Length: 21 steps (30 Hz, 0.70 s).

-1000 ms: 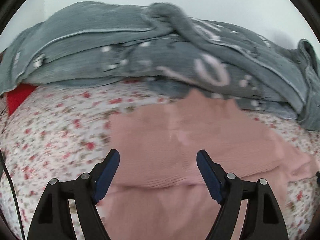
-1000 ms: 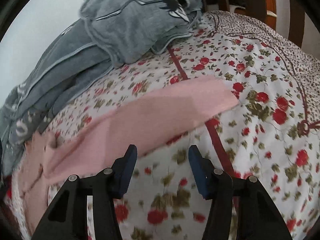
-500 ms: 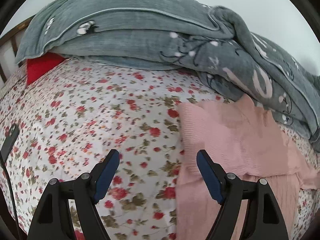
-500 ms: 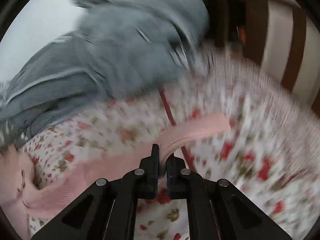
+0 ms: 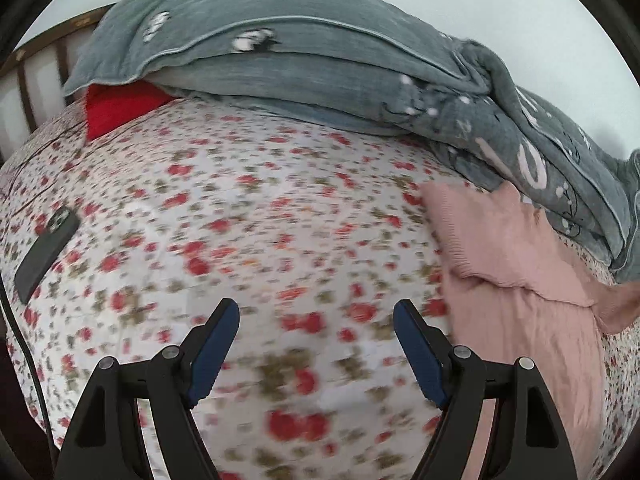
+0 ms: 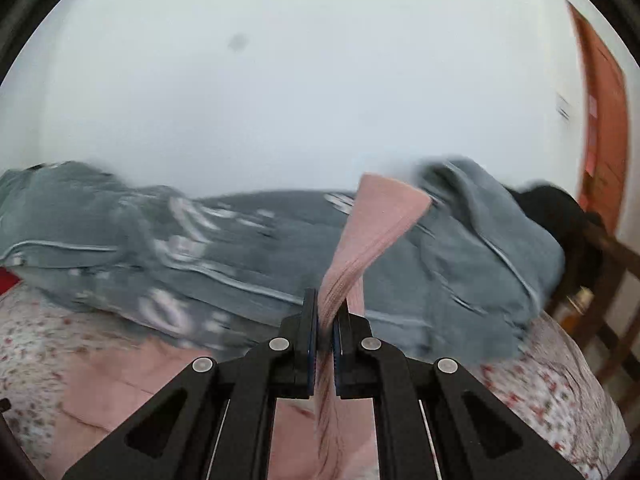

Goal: Fold small clothes
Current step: 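Grasp the other sleeve with the right tool and fold it across the body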

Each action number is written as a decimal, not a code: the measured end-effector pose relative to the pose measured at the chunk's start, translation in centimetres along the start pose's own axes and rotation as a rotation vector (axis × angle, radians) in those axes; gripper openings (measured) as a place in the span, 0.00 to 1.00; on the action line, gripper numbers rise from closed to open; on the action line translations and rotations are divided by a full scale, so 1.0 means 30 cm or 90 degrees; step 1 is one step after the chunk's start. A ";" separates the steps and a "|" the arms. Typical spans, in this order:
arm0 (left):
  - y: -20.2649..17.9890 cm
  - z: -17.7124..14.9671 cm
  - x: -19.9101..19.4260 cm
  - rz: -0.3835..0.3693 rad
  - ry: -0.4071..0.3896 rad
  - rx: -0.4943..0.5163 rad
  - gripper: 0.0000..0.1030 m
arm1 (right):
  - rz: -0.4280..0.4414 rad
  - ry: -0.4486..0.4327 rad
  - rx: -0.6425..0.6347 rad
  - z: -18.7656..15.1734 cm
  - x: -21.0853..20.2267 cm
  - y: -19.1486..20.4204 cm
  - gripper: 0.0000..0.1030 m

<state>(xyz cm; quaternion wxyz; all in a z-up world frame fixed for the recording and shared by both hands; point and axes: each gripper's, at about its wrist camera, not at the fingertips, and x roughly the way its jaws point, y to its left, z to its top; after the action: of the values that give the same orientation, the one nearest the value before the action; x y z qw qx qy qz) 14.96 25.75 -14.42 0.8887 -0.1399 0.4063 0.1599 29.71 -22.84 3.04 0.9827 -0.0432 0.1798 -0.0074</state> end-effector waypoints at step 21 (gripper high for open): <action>0.335 -0.096 -0.001 -0.021 0.003 -0.081 0.76 | 0.307 0.217 -0.254 -0.468 0.281 1.124 0.07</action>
<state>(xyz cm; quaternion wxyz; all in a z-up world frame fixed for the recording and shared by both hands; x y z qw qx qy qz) 9.00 33.81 -17.40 0.8795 -0.2036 0.3950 0.1704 32.60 9.35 -15.98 0.8844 -0.1885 0.3443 0.2526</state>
